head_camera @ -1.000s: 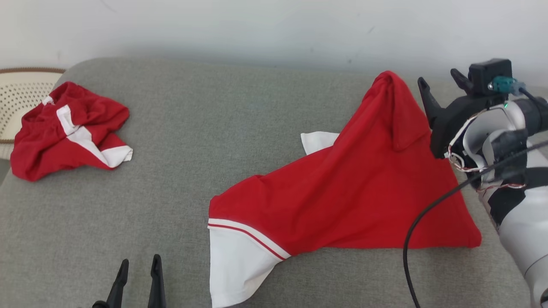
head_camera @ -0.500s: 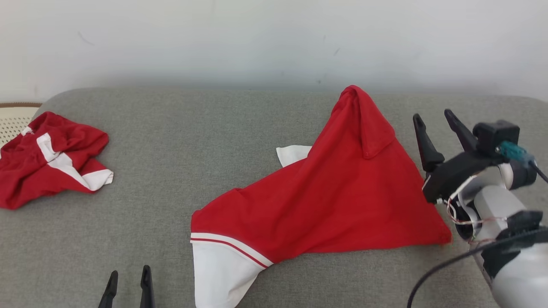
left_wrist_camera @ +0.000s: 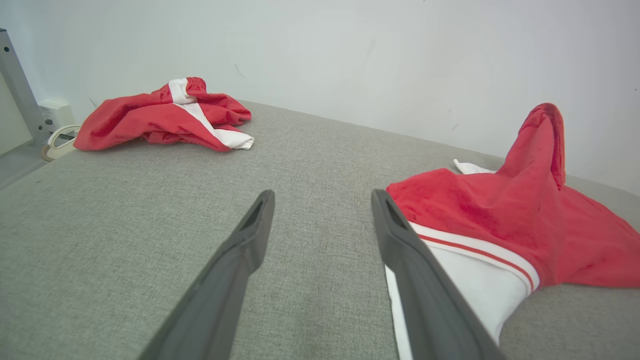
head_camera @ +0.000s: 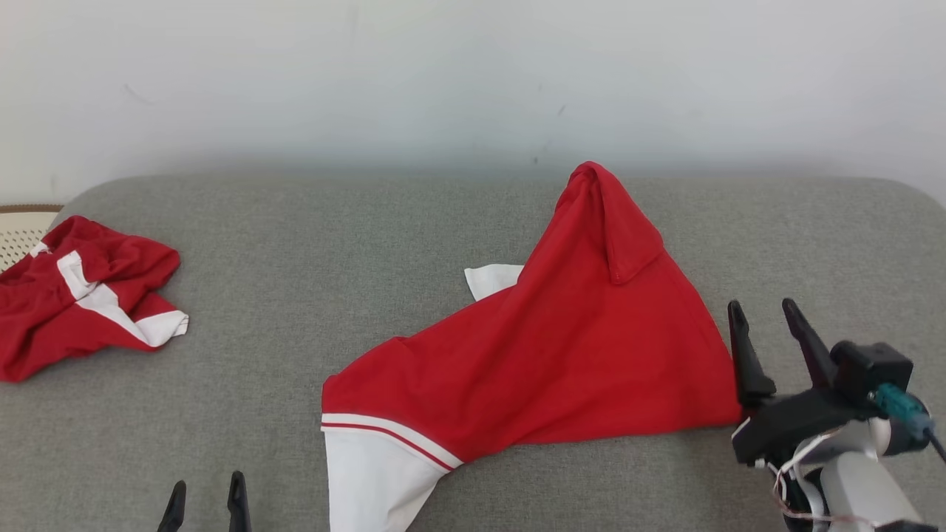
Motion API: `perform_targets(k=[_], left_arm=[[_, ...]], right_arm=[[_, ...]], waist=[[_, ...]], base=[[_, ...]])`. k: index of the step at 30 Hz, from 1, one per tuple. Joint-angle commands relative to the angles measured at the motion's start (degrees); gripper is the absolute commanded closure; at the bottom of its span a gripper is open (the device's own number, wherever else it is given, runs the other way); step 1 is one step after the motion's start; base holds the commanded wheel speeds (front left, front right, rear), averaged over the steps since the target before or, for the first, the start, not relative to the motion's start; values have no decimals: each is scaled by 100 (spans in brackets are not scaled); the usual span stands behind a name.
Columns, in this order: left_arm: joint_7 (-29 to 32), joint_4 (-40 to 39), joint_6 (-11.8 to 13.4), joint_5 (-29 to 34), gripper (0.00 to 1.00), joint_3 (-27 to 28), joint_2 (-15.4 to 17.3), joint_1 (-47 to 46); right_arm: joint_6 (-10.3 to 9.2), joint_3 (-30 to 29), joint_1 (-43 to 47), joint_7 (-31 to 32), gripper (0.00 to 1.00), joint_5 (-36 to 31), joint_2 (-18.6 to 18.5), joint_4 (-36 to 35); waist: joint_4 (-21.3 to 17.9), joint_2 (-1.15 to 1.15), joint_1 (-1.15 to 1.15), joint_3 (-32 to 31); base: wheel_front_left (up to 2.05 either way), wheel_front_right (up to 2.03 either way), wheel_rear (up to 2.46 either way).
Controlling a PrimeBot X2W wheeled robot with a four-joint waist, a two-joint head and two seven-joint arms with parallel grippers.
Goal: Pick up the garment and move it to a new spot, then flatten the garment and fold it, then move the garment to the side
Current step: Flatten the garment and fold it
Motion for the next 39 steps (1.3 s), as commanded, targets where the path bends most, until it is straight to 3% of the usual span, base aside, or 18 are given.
perform_targets(k=[1,9,18,39], left_arm=[[-1,-19,40,50,0,18,45,113],[48,-148,176,165,0,23,143,246],[165,-371,278,363,0,-13,315,356],[323,-636,401,335,0,-51,455,361]], right_arm=[[-4,-14,95,23,0,-46,40,-68],[-3,-520,1178,511,0,-574,604,-1411],[-3,-718,2050,921,0,-870,898,-2464],[-3,-622,2138,1166,0,-926,1075,-2639]], waist=[[-15,0,1,-21],[-51,0,1,-133],[-97,0,1,-220],[-194,0,1,-198]], base=[[0,0,0],[0,0,0],[0,0,0],[0,0,0]])
